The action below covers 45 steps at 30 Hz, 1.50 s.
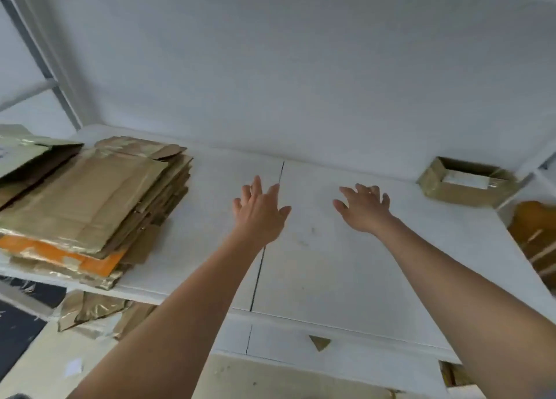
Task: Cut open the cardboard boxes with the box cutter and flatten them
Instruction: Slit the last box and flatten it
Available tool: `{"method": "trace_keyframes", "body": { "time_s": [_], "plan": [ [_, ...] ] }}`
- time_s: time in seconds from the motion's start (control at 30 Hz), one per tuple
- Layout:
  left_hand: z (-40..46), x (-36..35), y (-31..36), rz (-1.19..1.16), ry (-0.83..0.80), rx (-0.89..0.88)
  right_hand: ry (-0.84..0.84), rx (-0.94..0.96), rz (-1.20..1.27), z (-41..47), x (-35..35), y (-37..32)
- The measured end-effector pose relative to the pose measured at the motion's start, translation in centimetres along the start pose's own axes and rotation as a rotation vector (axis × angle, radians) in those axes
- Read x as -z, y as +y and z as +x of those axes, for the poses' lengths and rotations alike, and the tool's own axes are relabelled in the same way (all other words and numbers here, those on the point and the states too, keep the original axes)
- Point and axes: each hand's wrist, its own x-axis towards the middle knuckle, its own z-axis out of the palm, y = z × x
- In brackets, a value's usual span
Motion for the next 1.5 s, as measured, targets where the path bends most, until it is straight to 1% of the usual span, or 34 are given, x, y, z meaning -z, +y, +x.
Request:
{"method": "trace_keyframes", "body": {
  "time_s": [0.1, 0.17, 0.3, 0.47, 0.6, 0.7, 0.73, 0.8, 0.87, 0.93, 1.03, 1.1, 1.13, 1.17, 1.23, 1.27, 1.33, 1.4, 1.43, 1.47, 1.5],
  "plan": [
    [2.6, -4.7, 4.6, 0.001, -0.01, -0.082, 0.033, -0.119, -0.011, 2.1, -2.1, 6.6],
    [4.8, -8.2, 6.7, 0.022, 0.012, -0.12, 0.112, -0.188, -0.006, 4.3, -3.8, 10.7],
    [8.5, -15.4, 9.6, 0.019, 0.047, -0.141, 0.24, -0.296, 0.016, 8.2, -7.1, 18.8],
    [12.5, -21.3, 12.2, 0.02, 0.101, -0.14, 0.483, -0.315, 0.041, 13.8, -7.6, 26.2],
    [14.9, -23.3, 13.5, 0.032, 0.161, -0.137, 0.592, -0.331, 0.1, 18.4, -6.9, 29.4],
    [15.6, -23.6, 14.0, 0.048, 0.179, -0.143, 0.568, -0.365, 0.238, 20.6, -6.2, 30.3],
    [15.6, -23.6, 13.9, 0.052, 0.175, -0.139, 0.584, -0.381, 0.245, 20.9, -6.1, 30.1],
    [15.3, -23.4, 13.6, 0.057, 0.157, -0.125, 0.678, -0.392, 0.14, 20.8, -6.0, 29.0],
    [14.7, -22.9, 13.1, 0.065, 0.14, -0.112, 0.678, -0.378, -0.014, 19.9, -5.9, 27.4],
    [13.7, -22.1, 12.4, 0.057, 0.134, -0.106, 0.652, -0.273, -0.079, 18.0, -5.6, 25.1],
    [11.5, -20.7, 10.8, -0.024, 0.109, -0.066, 0.726, -0.001, 0.014, 13.6, -5.5, 20.7],
    [9.7, -19.5, 9.3, -0.114, 0.085, 0.002, 0.822, 0.195, 0.156, 10.4, -5.7, 17.4],
    [8.7, -18.6, 8.5, -0.165, 0.075, 0.041, 0.848, 0.272, 0.276, 8.7, -5.5, 15.7],
    [7.6, -17.7, 7.7, -0.215, 0.073, 0.078, 0.846, 0.333, 0.42, 7.0, -5.2, 14.1],
    [5.2, -15.5, 6.2, -0.3, 0.097, 0.131, 0.781, 0.407, 0.767, 3.7, -4.5, 11.5],
    [3.9, -14.4, 5.5, -0.336, 0.126, 0.137, 0.718, 0.396, 0.966, 2.1, -4.5, 10.5],
    [1.7, -12.1, 4.5, -0.411, 0.225, 0.113, 0.551, 0.312, 1.381, -0.8, -5.1, 8.8],
    [-0.1, -10.0, 4.2, -0.475, 0.288, 0.085, 0.383, 0.161, 1.726, -3.4, -6.4, 7.5],
    [-0.9, -9.2, 4.2, -0.475, 0.272, 0.079, 0.335, 0.061, 1.839, -4.5, -7.4, 7.2],
    [-1.7, -8.8, 4.5, -0.459, 0.224, 0.078, 0.314, -0.028, 1.9, -5.7, -8.4, 7.0],
    [-2.5, -8.5, 4.8, -0.434, 0.159, 0.078, 0.308, -0.102, 1.897, -6.9, -9.4, 6.9]
  ]
}}
